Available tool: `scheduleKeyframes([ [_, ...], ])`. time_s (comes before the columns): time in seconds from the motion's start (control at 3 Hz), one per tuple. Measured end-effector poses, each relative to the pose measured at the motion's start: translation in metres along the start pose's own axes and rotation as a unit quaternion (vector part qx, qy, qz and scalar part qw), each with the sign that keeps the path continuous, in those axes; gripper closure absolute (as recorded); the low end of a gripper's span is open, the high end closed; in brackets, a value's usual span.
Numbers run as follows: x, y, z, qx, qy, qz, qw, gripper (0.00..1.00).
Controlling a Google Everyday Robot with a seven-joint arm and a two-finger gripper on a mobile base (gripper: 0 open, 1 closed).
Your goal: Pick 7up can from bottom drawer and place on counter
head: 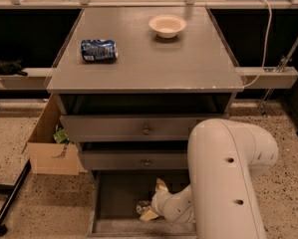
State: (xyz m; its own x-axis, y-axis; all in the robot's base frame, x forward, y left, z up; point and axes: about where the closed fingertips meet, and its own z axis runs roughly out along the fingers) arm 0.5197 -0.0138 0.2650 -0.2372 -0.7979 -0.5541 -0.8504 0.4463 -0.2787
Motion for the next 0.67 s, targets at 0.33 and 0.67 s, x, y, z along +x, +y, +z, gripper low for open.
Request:
scheduleKeyframes([
  [0.33, 0.0095, 0.0178, -0.0011, -0.003, 0.007, -0.023, 0.9997, 0.0],
  [0.67, 0.0108, 0.019, -0.0015, -0.003, 0.008, -0.024, 0.9997, 0.0],
])
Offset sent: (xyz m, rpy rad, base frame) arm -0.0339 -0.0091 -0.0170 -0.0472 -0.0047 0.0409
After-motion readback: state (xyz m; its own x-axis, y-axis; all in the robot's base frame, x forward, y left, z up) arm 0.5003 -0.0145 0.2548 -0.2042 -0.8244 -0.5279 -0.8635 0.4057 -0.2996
